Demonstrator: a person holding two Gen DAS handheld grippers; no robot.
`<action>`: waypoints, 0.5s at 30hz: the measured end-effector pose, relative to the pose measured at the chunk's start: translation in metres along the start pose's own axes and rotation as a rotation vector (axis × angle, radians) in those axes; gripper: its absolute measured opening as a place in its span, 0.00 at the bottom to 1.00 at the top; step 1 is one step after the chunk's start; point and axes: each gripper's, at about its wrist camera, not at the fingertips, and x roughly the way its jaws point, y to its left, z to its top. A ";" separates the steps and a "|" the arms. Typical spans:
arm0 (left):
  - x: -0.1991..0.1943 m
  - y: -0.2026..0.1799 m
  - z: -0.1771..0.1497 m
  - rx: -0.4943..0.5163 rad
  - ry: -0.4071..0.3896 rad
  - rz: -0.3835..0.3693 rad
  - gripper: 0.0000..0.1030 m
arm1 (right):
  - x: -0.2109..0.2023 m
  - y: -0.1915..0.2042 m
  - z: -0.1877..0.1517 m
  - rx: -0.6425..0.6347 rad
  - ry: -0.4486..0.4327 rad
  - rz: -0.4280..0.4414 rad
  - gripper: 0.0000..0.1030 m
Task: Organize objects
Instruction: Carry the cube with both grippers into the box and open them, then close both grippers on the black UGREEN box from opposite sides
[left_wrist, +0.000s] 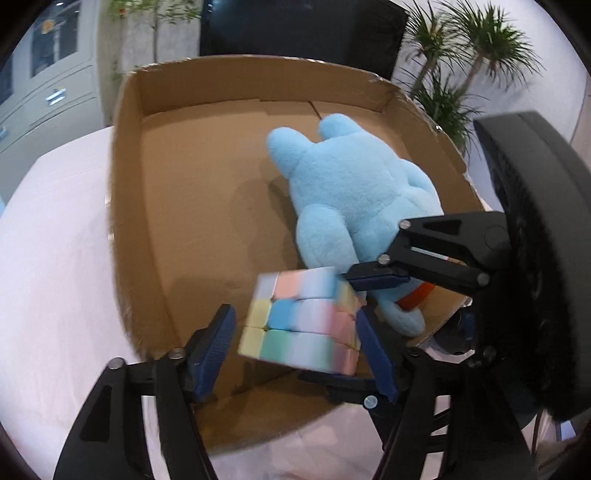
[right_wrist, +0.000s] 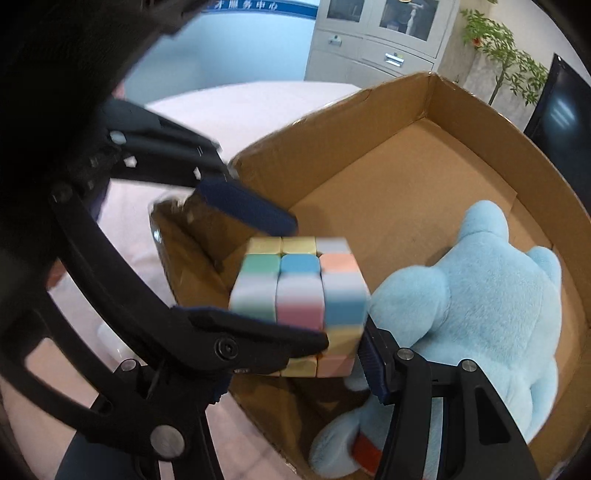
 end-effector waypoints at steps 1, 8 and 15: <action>-0.005 0.000 -0.002 -0.009 -0.010 -0.001 0.74 | -0.005 0.002 -0.001 0.001 0.009 -0.018 0.55; -0.054 -0.020 -0.016 -0.103 -0.105 0.001 0.84 | -0.071 -0.001 -0.033 0.098 -0.054 -0.104 0.77; -0.061 -0.070 -0.046 -0.167 -0.127 -0.078 0.96 | -0.147 -0.022 -0.125 0.293 -0.032 -0.199 0.80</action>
